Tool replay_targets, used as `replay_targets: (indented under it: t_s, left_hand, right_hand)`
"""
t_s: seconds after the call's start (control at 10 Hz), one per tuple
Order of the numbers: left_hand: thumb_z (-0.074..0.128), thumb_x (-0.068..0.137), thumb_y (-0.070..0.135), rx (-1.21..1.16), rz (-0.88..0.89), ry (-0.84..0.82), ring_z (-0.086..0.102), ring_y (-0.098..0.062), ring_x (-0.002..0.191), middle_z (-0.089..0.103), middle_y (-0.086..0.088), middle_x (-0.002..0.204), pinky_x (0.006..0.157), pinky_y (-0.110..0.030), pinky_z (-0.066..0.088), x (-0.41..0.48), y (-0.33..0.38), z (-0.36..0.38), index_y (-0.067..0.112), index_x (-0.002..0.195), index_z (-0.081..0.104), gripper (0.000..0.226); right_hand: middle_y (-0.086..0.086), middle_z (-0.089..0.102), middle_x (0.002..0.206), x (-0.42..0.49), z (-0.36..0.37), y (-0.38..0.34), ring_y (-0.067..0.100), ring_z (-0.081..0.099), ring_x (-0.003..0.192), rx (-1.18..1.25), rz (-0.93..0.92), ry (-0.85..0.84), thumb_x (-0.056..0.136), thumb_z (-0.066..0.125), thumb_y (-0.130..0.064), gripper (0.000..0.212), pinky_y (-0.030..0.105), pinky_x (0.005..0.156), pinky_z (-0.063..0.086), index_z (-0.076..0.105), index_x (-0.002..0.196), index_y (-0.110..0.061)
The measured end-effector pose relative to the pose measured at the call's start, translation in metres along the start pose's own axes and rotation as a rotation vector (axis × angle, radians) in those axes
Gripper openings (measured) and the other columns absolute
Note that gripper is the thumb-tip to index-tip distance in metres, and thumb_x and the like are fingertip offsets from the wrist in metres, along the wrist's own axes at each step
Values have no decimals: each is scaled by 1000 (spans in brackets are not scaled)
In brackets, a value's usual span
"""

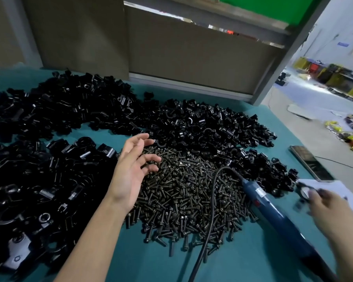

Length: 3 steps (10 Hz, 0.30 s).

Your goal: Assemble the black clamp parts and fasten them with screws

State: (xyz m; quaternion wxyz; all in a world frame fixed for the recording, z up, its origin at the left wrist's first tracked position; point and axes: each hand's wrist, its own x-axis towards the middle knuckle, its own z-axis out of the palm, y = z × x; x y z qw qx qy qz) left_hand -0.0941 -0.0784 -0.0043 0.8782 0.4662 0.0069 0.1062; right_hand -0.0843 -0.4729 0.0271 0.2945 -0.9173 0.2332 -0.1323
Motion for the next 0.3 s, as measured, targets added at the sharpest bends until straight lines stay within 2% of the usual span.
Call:
replay_targets:
  t_s: [0.1,0.2,0.3]
  left_hand:
    - [54,89,38,8,4,27,64,-14,83,66,2,112,69,-28,52,1,-3,1,20,117,62,34]
    - [55,97,35,3,43,97,64,-13,81,67,3,108,67,-27,52,1,-1,1,19,114,62,24]
    - [49,101,26,-28,62,217,64,-11,77,68,5,100,64,-24,52,2,-1,-3,17,110,63,19]
  right_hand:
    - [28,69,89,24,-7,42,46,63,91,-281,149,-179,103,47,-16,35,48,90,46,65,91,12]
    - [29,70,86,34,-2,53,42,61,89,-450,78,-179,102,49,-12,33,46,97,42,70,82,6]
    - [32,70,92,44,6,51,46,58,106,-559,-8,-49,94,60,-4,20,52,111,32,72,83,7]
